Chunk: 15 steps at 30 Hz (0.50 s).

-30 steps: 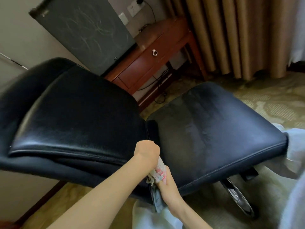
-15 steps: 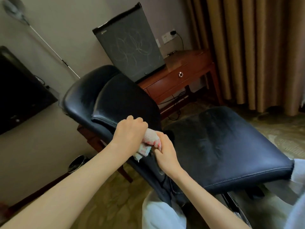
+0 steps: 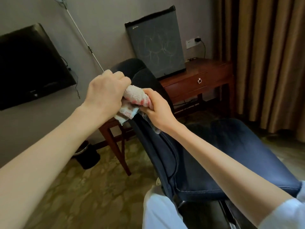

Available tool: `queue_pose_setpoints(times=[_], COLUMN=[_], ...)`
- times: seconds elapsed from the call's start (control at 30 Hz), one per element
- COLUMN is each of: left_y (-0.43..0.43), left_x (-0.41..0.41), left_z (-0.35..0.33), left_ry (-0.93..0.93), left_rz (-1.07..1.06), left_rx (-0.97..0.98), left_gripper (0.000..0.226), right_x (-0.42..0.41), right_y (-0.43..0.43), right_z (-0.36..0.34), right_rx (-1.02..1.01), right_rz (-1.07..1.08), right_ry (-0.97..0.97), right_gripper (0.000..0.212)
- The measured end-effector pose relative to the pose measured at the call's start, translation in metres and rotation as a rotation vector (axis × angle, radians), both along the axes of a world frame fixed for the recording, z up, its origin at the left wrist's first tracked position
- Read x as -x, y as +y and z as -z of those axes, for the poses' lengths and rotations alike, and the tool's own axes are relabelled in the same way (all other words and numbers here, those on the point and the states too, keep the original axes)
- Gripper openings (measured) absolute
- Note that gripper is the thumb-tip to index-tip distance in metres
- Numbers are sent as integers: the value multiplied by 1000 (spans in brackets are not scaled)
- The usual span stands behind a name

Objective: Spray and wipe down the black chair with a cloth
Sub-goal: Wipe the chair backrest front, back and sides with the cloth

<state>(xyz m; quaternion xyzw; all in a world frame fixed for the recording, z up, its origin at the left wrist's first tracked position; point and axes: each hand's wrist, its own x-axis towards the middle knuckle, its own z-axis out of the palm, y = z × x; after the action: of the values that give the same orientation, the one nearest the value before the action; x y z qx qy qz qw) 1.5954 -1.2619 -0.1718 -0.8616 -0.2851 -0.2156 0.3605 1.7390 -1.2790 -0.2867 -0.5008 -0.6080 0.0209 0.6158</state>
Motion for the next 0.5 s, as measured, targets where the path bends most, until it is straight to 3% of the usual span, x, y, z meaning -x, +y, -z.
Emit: queue_pose_setpoints(times=[0.23,0.5], left_y=[10,27], left_x=[45,53], left_z=[-1,33], left_ry=[-304,-577], left_rz=[131,358], left_rx=[99,209], left_gripper=[44,34], right_x=[21,23], right_y=[5,-2], right_z=[-24,-19], right_rx=[-169,-181], right_rz=[130,155], right_ry=[-222,-295], right_gripper=[42,46])
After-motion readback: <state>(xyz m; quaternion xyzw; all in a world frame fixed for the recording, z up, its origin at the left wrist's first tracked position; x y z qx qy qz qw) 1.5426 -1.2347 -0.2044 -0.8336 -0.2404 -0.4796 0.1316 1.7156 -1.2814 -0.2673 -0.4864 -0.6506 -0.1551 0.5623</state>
